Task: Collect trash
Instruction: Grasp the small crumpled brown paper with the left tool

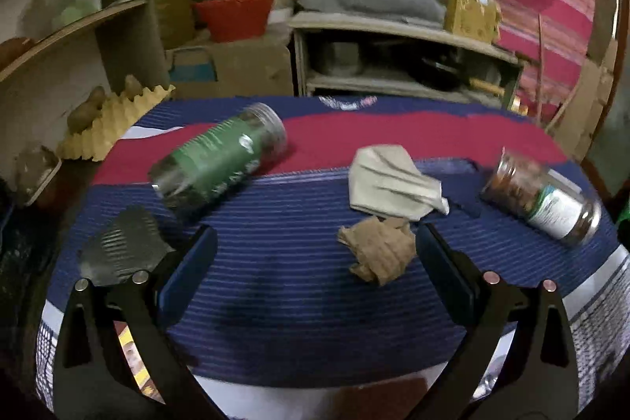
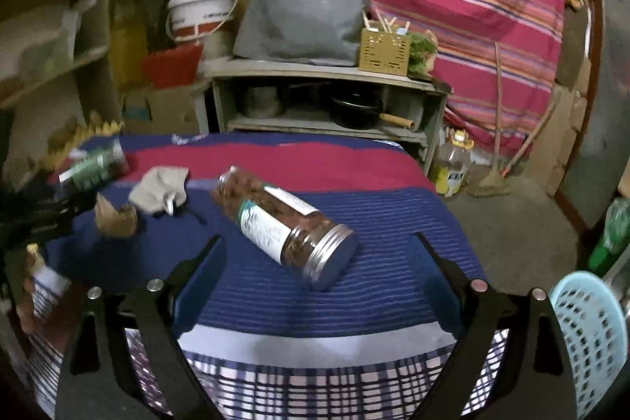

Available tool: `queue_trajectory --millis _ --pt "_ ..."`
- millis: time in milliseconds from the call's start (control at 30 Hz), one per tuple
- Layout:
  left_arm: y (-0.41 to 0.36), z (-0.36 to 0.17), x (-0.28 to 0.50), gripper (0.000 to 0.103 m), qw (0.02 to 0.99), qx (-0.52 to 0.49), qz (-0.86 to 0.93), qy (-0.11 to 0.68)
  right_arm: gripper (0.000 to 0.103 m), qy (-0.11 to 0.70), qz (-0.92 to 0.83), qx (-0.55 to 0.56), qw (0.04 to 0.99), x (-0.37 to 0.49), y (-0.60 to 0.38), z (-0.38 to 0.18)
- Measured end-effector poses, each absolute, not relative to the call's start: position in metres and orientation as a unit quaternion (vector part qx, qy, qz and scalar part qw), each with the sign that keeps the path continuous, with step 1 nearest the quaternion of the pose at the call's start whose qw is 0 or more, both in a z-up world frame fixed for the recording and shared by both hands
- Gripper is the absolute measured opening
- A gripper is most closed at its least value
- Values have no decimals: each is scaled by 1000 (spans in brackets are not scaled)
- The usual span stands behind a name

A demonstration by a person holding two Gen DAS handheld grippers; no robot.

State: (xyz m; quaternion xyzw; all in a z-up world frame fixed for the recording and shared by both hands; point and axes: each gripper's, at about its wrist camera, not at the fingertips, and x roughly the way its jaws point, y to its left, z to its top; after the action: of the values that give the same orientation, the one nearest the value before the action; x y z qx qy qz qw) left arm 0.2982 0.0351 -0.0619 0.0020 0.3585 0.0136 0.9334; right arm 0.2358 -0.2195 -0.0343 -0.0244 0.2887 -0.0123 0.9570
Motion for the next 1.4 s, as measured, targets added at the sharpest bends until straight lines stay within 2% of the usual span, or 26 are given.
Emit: queue_trajectory --millis 67,167,233,400,600,667,800,967,1033,1067,1100,1200,1333,1367,1400 --pt "28 -68 306 96 931 6 9 366 90 289 -13 -34 957 236 -218 -34" --pt "18 -77 315 83 923 18 -11 385 90 296 -7 -22 955 237 -219 -36" --pt "13 -80 317 82 921 25 -23 389 90 300 -7 -23 954 238 -220 -39" --pt "11 -75 313 46 921 14 -57 386 90 306 -14 -29 952 237 -222 -43" --pt "5 -71 302 35 920 21 -65 385 90 307 -9 -23 951 234 -221 -42" --pt "6 -68 298 20 921 23 -68 384 90 311 -7 -20 950 234 -222 -44" --pt "17 -63 293 12 921 5 -68 383 90 311 -9 -31 950 232 -219 -44" --pt "26 -66 294 15 918 3 -62 391 90 313 -9 -28 949 231 -218 -43" --pt "27 -68 296 31 916 4 -58 396 90 311 -6 -27 950 231 -218 -43" --pt "27 -70 297 48 915 4 -57 400 90 311 -6 -28 950 231 -218 -43" --pt "27 -72 298 58 915 5 -52 401 90 310 -6 -30 950 231 -217 -43" --pt "24 -79 304 69 911 13 -45 411 90 310 -7 -31 950 231 -216 -44" --pt "25 -92 314 68 903 20 -37 428 90 313 -5 -28 949 231 -217 -46" --pt "26 -95 315 58 902 17 -38 431 90 313 -5 -27 949 231 -217 -46" --pt "28 -97 316 53 900 11 -43 434 90 313 -4 -27 949 231 -217 -46"
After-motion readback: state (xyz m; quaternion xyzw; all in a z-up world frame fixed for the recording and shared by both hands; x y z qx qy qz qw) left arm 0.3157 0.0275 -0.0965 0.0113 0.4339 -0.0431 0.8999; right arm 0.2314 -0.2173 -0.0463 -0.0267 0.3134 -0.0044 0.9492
